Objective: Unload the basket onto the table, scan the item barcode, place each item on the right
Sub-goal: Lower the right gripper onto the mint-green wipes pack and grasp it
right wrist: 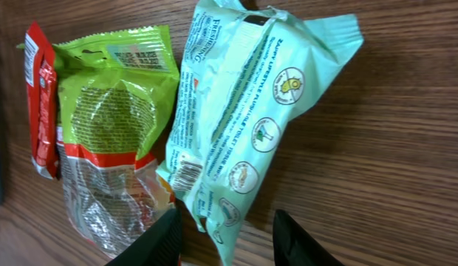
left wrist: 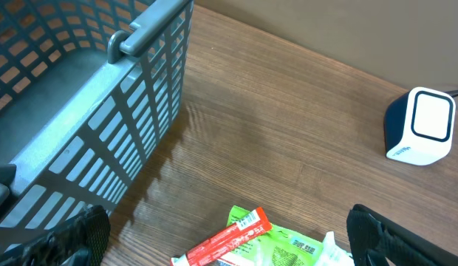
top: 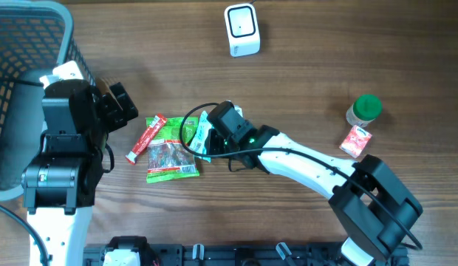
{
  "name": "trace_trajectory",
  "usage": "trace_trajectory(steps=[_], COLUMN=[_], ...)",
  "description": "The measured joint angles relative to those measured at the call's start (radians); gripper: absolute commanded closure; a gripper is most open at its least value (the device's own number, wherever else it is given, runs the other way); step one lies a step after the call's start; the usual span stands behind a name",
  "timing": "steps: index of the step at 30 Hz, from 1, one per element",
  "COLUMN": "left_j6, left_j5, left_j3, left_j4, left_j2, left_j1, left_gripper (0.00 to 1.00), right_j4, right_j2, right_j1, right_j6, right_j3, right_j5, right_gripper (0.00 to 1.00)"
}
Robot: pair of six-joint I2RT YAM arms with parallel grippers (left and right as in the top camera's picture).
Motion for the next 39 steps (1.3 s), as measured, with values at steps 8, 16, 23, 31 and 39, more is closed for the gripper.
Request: trace_trajectory(steps=[8,16,23,31,39], left_j6=[0.0,0.0,0.0,0.0,0.0], left_j5=[0.0,0.0,0.0,0.0,0.0], left_j3=[0.0,0.0,0.0,0.0,0.0], left_j4=[0.0,0.001,0.0,0.0,0.0], left_j2=[0.0,0.0,0.0,0.0,0.0], left_j1=[0.0,0.0,0.0,0.0,0.0], left_gripper=[0.0,0.0,0.0,0.0,0.0], right_j4=[0.016,-0.169,-0.395,-0.451,-0.553], right_j2=[0.065,0.027,-0.068,-0.073,-0.114], right_j1=[0.018,-0.039,-0.188,-0.222,-0.255], right_j6=[0.02,-0.212,-0.364,-0.455,-0.483], right_j3=[0.0,0.006,0.006,0.007,0.168], right_j5=[-0.002,0.004,0.093,0.111,0.037], right_gripper=[0.96,0.96,0.85,0.66,0.67])
